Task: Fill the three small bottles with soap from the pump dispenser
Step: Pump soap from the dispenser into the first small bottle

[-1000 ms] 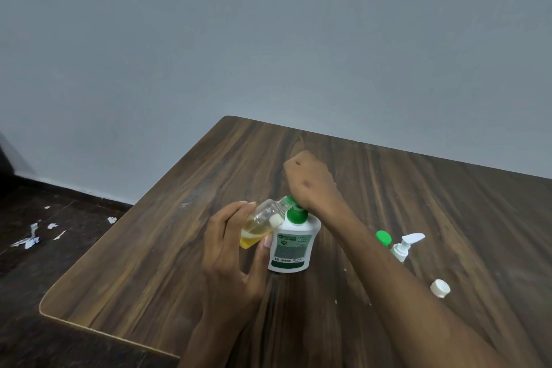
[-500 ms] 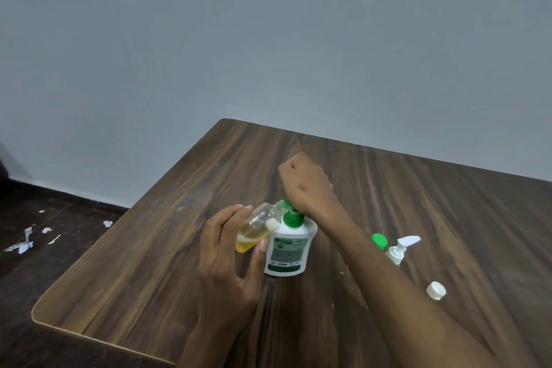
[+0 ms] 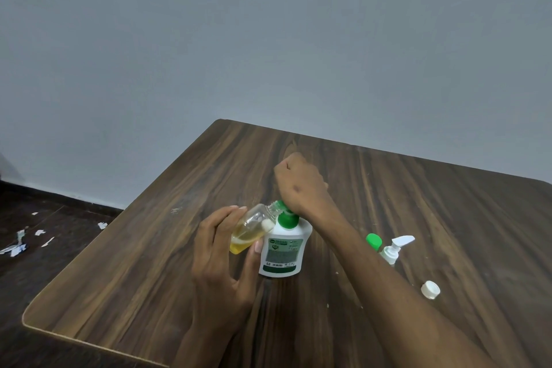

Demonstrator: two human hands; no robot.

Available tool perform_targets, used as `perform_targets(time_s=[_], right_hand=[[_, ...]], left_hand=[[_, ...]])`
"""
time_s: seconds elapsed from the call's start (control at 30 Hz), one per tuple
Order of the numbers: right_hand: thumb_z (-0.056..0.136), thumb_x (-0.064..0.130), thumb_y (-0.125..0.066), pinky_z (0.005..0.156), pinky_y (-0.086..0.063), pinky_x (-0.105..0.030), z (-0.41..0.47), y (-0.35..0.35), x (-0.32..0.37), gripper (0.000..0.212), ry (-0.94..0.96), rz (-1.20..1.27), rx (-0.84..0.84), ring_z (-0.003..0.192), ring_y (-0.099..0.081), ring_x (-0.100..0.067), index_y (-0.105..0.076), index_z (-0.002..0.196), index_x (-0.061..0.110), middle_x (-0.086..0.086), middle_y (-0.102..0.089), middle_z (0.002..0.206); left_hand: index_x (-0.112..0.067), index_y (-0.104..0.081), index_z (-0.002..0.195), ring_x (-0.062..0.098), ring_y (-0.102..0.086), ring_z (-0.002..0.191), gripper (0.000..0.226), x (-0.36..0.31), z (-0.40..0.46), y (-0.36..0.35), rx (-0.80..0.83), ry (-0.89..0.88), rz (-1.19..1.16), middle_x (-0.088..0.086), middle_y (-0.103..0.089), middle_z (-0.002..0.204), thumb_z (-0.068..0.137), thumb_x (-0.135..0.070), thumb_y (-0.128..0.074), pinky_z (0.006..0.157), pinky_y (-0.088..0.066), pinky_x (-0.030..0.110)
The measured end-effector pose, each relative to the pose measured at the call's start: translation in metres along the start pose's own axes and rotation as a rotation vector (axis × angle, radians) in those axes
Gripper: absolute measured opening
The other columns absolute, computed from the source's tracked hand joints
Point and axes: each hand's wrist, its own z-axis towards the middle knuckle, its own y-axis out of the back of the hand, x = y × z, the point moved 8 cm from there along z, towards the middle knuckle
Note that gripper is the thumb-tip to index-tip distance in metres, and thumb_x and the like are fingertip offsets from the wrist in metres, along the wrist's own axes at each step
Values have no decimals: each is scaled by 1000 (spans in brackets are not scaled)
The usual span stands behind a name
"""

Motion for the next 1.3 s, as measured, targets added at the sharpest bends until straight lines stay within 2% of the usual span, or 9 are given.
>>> perform_targets(time_s=[0.2,0.47,0.57,0.7,0.87,0.97,1.03,1.13,1.3], right_hand=[[97,21,-41,95,-47,-56,1,-1,0,27,19,35,2,62,-47,-14,-51,75,9,0,-53,69],[98,20,-41,98,-43,-49,4,-2,-2,25,46,9,-4,62,-48,-13,-52,76,17,1,-56,72],[100,21,-39,92,-32,-41,4,1,3,23,91,3,-39,69,-53,-11,-54,83,17,1,-64,80],[100,21,-38,95,-39,-47,5,0,0,22,70,-42,-21,70,-51,-10,-53,86,15,-7,-71,93],[99,20,-38,95,-38,-45,7,-2,-1,23,85,-2,-33,68,-52,-12,-52,83,13,0,-62,78],[100,20,-38,91,-34,-43,5,0,-1,28,71,-22,-29,76,-58,-16,-60,92,5,-7,-69,90],[100,17,-37,90,-27,-40,4,3,3,24,105,-5,-60,79,-59,-18,-55,86,11,-7,-66,87],[99,16,-37,91,-35,-43,5,0,2,21,93,-18,-36,68,-49,-13,-52,84,17,-2,-59,80],[101,18,-35,92,-28,-40,7,2,0,23,112,6,-83,76,-55,-13,-53,88,13,-1,-64,87]], left_hand=[[1,-69,131,21,-61,129,42,0,0,0,-1,-8,-3,11,-64,133,97,-22,-66,109,-43,21],[2,-69,129,20,-61,128,41,-1,2,0,-10,-15,0,11,-65,132,96,-22,-66,110,-43,21],[1,-70,129,18,-60,129,40,-2,2,1,-12,-22,-8,11,-65,132,96,-22,-65,110,-41,18],[0,-69,130,21,-61,129,41,-2,1,0,-11,-16,-1,11,-65,132,97,-23,-66,110,-42,21],[1,-69,130,22,-61,128,41,-1,1,0,-10,-9,-4,11,-65,133,97,-24,-66,110,-44,23],[0,-69,130,22,-61,129,41,-1,1,1,-10,-6,-5,10,-65,133,97,-24,-66,110,-44,24],[0,-69,131,21,-61,129,41,-1,1,1,-14,-9,-8,10,-65,133,97,-23,-66,111,-44,25],[1,-69,131,21,-61,130,42,1,1,0,-5,-2,-9,11,-65,133,97,-24,-65,111,-43,23],[0,-69,130,21,-61,130,41,-1,1,0,-9,-12,-10,11,-65,133,95,-21,-67,111,-42,22]])
